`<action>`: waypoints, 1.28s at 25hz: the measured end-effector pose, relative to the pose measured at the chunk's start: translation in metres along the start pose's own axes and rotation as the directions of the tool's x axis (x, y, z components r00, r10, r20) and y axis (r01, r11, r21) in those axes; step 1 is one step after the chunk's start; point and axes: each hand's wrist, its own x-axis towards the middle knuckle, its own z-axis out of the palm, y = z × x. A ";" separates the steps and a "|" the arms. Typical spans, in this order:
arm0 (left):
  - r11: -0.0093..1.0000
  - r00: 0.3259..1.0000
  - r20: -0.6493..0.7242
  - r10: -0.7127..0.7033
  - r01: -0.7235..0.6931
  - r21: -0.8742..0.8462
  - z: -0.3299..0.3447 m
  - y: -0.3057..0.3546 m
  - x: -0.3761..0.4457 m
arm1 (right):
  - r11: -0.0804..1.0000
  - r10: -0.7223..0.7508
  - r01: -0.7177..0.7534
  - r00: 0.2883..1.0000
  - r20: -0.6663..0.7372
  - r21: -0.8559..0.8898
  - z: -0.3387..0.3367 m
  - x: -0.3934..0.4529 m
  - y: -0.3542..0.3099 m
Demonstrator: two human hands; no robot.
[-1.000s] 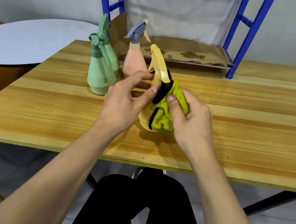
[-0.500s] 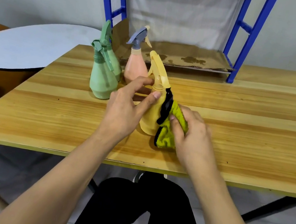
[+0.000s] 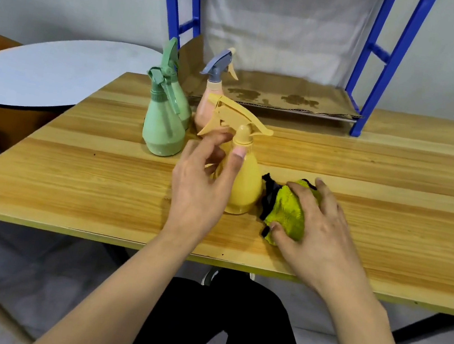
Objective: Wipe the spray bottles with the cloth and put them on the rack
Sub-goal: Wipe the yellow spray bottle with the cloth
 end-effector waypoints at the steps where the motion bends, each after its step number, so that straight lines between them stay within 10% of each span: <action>1: 1.000 0.997 0.073 -0.020 0.020 -0.008 -0.003 -0.002 -0.002 | 1.000 -0.009 0.010 1.000 -0.017 0.028 0.002 -0.002 0.002; 6: 0.991 0.938 0.322 -0.130 0.115 0.065 -0.009 -0.022 -0.001 | 0.972 0.011 0.070 0.939 -0.345 0.223 0.016 0.008 0.002; 9: 0.993 0.935 0.345 -0.083 0.107 -0.051 -0.002 -0.014 -0.004 | 0.672 0.246 0.168 0.868 -0.431 0.721 0.001 0.013 -0.008; 12: 0.946 0.944 0.331 -0.021 0.125 -0.298 0.004 -0.010 -0.008 | 0.460 0.184 0.252 0.911 -0.369 0.852 -0.004 0.016 -0.035; 26: 0.953 0.929 0.360 0.089 0.026 -0.301 -0.011 -0.023 0.015 | 0.808 -0.039 0.182 0.966 -0.257 0.560 0.025 0.015 -0.020; 32: 0.965 0.938 0.311 0.155 -0.076 -0.251 -0.008 -0.021 0.015 | 0.751 0.003 0.282 0.902 -0.431 0.597 0.007 0.032 -0.062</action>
